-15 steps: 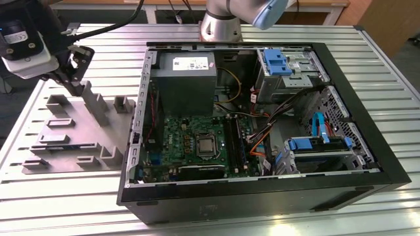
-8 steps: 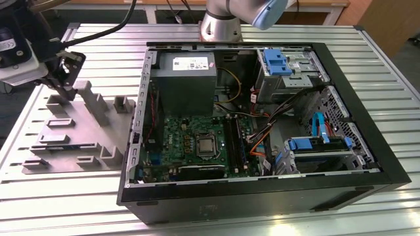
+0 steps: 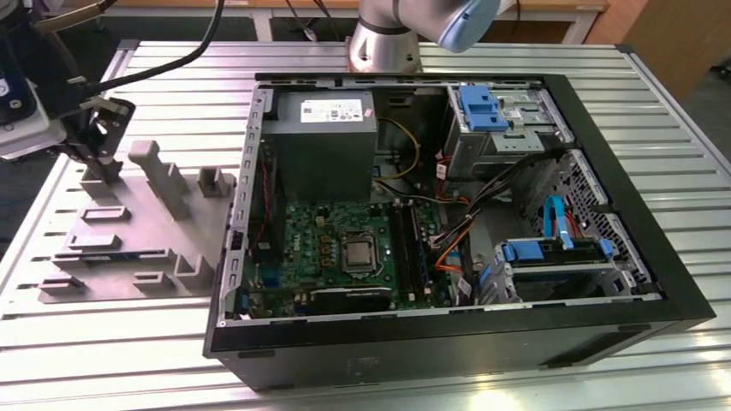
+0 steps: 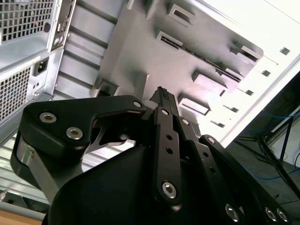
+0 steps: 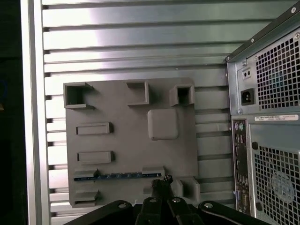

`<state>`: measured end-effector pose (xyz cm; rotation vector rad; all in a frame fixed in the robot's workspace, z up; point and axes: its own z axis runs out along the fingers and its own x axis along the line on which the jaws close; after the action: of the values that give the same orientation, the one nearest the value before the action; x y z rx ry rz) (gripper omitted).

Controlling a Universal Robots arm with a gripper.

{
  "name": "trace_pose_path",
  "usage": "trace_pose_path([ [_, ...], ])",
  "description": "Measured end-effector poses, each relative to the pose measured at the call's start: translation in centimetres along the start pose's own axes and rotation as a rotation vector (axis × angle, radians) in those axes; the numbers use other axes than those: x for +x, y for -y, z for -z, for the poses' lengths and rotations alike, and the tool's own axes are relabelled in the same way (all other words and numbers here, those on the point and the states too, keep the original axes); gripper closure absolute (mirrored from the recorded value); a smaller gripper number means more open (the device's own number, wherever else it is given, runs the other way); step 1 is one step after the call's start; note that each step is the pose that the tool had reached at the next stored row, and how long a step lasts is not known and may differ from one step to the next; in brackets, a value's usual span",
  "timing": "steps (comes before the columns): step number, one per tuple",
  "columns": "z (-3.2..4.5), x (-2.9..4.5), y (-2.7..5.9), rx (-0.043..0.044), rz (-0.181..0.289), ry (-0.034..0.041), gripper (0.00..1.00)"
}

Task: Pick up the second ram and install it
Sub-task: 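Reach for the second ram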

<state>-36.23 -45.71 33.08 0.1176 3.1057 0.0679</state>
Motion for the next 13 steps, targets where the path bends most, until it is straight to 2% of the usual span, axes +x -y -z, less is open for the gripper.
trace_pose_path([
  [13,-1.34,2.55,0.3,-0.0001,0.0,0.0,0.89],
])
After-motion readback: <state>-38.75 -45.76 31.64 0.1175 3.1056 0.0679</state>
